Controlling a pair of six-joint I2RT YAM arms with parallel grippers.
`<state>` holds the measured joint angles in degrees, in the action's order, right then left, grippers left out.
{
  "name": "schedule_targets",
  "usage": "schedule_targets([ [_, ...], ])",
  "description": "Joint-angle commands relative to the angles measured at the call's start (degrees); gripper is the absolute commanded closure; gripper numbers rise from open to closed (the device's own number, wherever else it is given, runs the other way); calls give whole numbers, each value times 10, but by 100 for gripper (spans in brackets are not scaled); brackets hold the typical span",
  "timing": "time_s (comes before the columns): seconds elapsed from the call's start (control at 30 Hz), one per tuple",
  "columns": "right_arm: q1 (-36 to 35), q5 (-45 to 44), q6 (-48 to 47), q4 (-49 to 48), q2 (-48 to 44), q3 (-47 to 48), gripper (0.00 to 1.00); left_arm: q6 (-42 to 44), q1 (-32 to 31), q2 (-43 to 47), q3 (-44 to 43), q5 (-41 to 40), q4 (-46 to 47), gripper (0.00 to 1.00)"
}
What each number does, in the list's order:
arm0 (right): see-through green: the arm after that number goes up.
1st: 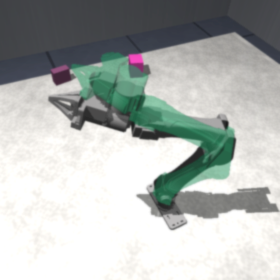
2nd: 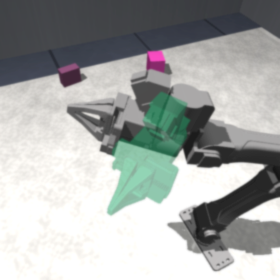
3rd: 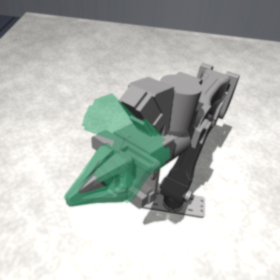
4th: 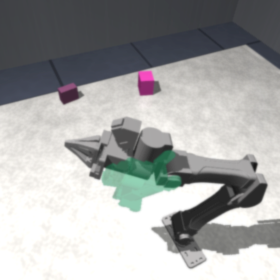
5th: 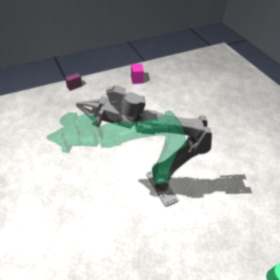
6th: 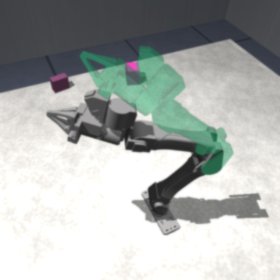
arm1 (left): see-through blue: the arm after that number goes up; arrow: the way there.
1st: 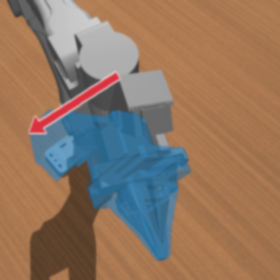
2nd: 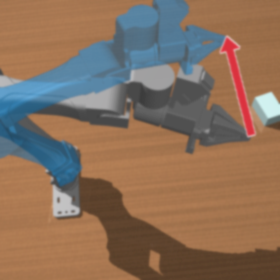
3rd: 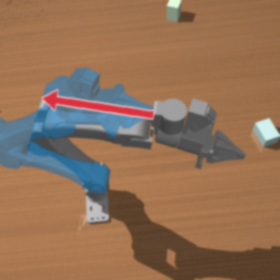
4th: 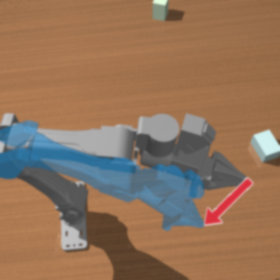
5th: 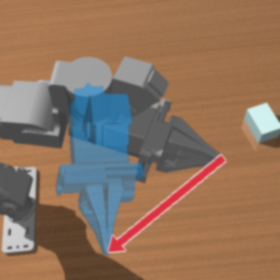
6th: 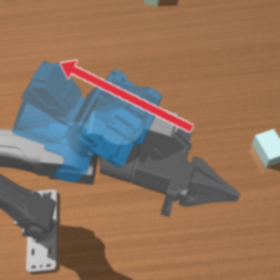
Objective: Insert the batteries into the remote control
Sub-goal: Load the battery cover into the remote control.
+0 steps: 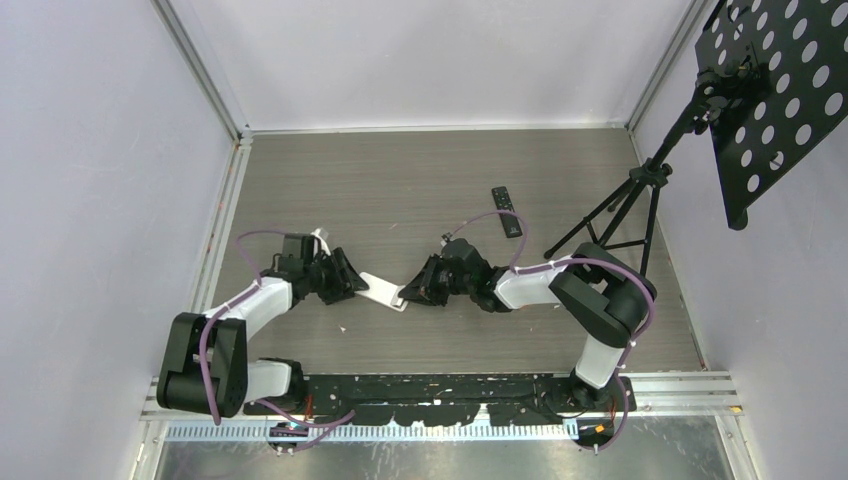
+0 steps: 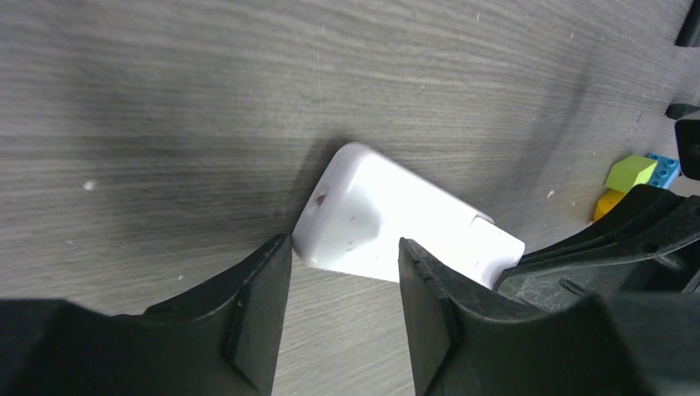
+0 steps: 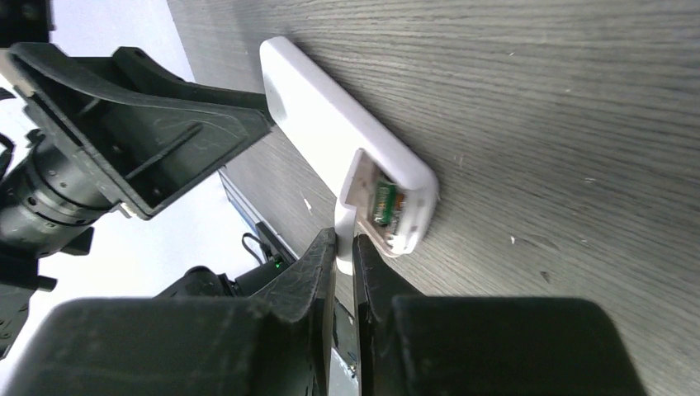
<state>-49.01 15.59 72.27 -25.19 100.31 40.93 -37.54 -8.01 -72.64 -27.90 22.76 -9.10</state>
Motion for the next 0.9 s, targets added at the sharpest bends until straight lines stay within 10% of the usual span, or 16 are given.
schedule_targets([
  [0.0,-3,19,7,-44,-5,2,100,-14,-3,5,18,39,15,51],
  [0.87,11,6,94,-54,47,-38,88,-3,-3,24,-2,19,-34,47],
])
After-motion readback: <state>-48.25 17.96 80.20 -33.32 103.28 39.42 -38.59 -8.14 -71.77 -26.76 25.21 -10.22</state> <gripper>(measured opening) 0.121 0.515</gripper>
